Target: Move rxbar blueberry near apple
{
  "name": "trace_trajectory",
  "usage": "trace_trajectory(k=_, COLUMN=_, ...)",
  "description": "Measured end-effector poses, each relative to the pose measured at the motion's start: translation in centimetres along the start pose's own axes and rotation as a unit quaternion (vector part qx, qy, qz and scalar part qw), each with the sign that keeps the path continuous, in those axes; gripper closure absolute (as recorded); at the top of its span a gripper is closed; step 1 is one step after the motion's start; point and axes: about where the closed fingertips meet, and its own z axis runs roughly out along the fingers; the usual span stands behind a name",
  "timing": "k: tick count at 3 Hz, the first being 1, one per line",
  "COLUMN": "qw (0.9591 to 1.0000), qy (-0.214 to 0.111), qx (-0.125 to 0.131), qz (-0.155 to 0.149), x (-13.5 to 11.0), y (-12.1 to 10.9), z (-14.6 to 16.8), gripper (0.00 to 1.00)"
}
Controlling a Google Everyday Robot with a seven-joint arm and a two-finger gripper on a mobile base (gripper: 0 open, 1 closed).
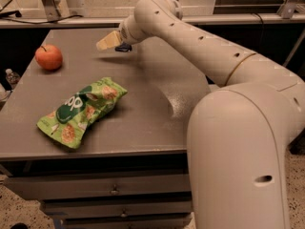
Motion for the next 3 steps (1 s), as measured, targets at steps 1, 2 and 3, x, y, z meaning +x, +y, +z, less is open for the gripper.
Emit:
trace_trajectory(k=1, qw=0.9999, qy=0.017, qx=0.0, qz=0.003, x=1.72, y=-0.05, z=1.29, gripper=0.0)
trace_trajectory(k=2, qw=0.9997, qy=0.025, qx=0.004, qz=0.004, x=2.53, y=-0.51, z=1.84, gripper=0.16)
trace_trajectory(k=3, qw=0.9997, qy=0.025, qx=0.008, qz=0.002, x=2.27, y=-0.91, z=1.83, gripper=0.4)
